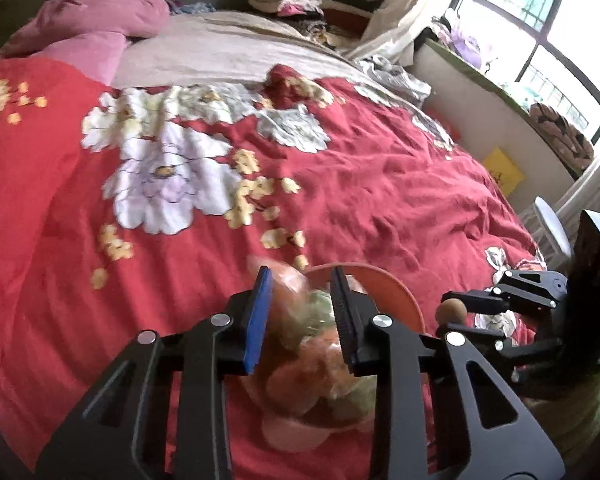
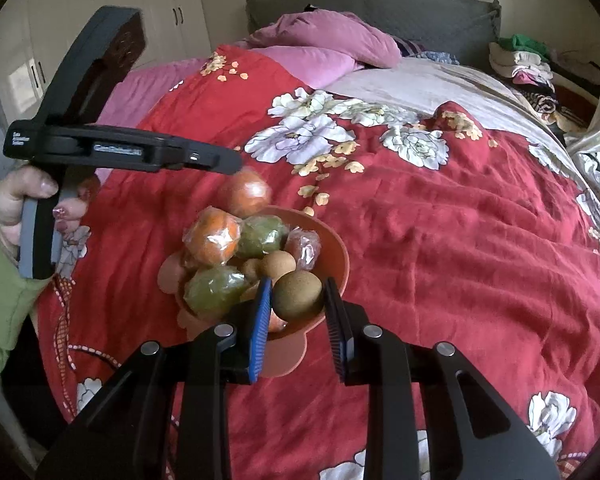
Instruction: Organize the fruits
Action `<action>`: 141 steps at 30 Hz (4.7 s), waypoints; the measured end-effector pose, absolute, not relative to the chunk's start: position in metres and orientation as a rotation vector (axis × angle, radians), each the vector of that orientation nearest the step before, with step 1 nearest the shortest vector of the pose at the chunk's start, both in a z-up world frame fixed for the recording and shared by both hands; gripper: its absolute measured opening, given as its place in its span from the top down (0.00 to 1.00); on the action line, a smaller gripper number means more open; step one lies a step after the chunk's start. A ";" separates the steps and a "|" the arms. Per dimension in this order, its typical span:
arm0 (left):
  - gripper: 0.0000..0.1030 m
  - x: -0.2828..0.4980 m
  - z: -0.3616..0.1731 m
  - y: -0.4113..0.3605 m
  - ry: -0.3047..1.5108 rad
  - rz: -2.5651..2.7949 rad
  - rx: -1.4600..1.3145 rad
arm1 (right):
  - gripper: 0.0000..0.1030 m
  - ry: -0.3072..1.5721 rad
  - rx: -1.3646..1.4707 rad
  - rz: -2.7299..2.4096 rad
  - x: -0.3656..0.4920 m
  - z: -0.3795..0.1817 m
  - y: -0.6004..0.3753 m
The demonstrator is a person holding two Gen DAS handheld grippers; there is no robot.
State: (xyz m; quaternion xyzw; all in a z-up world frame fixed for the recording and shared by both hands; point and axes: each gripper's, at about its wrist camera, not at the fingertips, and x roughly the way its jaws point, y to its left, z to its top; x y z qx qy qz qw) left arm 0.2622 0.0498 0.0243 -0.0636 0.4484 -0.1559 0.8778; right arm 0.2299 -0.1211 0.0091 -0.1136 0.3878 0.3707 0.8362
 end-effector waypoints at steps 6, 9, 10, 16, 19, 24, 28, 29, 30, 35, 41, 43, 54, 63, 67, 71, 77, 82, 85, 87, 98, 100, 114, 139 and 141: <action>0.81 0.272 -0.004 0.043 1.007 -0.336 -0.155 | 0.76 0.820 -0.241 0.808 0.231 0.007 -0.116; 0.81 0.270 -0.010 0.048 1.007 -0.330 -0.175 | 0.76 0.819 -0.249 0.814 0.232 0.007 -0.113; 0.81 0.269 -0.009 0.050 1.005 -0.326 -0.177 | 0.76 0.820 -0.250 0.816 0.232 0.007 -0.112; 0.81 0.266 -0.002 0.056 0.991 -0.307 -0.158 | 0.76 0.827 -0.254 0.803 0.236 0.005 -0.108; 0.81 0.265 0.000 0.059 0.982 -0.304 -0.163 | 0.76 0.827 -0.258 0.805 0.236 0.005 -0.108; 0.81 0.265 0.001 0.061 0.982 -0.299 -0.156 | 0.76 0.828 -0.272 0.802 0.240 0.005 -0.104; 0.81 0.266 0.000 0.064 0.988 -0.288 -0.152 | 0.76 0.832 -0.285 0.802 0.245 0.003 -0.097; 0.81 0.267 -0.001 0.065 0.989 -0.283 -0.150 | 0.76 0.836 -0.287 0.803 0.246 0.002 -0.095; 0.81 0.268 -0.002 0.065 0.989 -0.279 -0.151 | 0.76 0.839 -0.291 0.801 0.247 0.001 -0.094; 0.81 0.273 -0.007 0.068 0.993 -0.258 -0.150 | 0.76 0.837 -0.314 0.793 0.247 -0.002 -0.089; 0.81 0.274 -0.009 0.069 0.990 -0.243 -0.137 | 0.75 0.839 -0.317 0.790 0.247 -0.005 -0.089; 0.81 0.273 -0.010 0.068 0.989 -0.244 -0.137 | 0.75 0.843 -0.316 0.789 0.247 -0.006 -0.089; 0.81 0.273 -0.007 0.068 0.973 -0.228 -0.113 | 0.66 0.841 -0.311 0.786 0.248 -0.006 -0.090; 0.72 0.267 -0.002 0.069 0.954 -0.219 -0.115 | 0.53 0.823 -0.303 0.777 0.244 -0.002 -0.094; 0.59 0.252 0.008 0.068 0.920 -0.202 -0.108 | 0.36 0.804 -0.285 0.762 0.238 0.004 -0.100; 0.44 0.227 0.019 0.066 0.877 -0.176 -0.112 | 0.23 0.766 -0.257 0.736 0.225 0.015 -0.110; 0.31 0.180 0.024 0.057 0.834 -0.141 -0.130 | 0.07 0.723 -0.242 0.690 0.199 0.023 -0.125; 0.17 0.146 0.023 0.050 0.803 -0.090 -0.147 | 0.05 0.695 -0.239 0.640 0.179 0.025 -0.136; 0.11 0.126 0.021 0.045 0.789 -0.062 -0.148 | 0.05 0.691 -0.257 0.610 0.167 0.023 -0.139; 0.10 0.115 0.018 0.041 0.792 -0.057 -0.153 | 0.05 0.690 -0.260 0.597 0.160 0.020 -0.142; 0.10 0.077 -0.007 0.027 0.819 -0.021 -0.195 | 0.05 0.744 -0.181 0.561 0.130 -0.001 -0.157; 0.10 0.073 -0.010 0.025 0.820 -0.017 -0.193 | 0.05 0.750 -0.173 0.555 0.129 -0.003 -0.159; 0.10 0.069 -0.021 0.024 0.833 0.009 -0.195 | 0.05 0.752 -0.189 0.540 0.127 -0.008 -0.156; 0.09 0.069 -0.017 0.024 0.833 0.016 -0.191 | 0.04 0.754 -0.193 0.542 0.127 -0.008 -0.157; 0.09 0.069 -0.017 0.024 0.833 0.015 -0.191 | 0.04 0.754 -0.193 0.543 0.127 -0.008 -0.156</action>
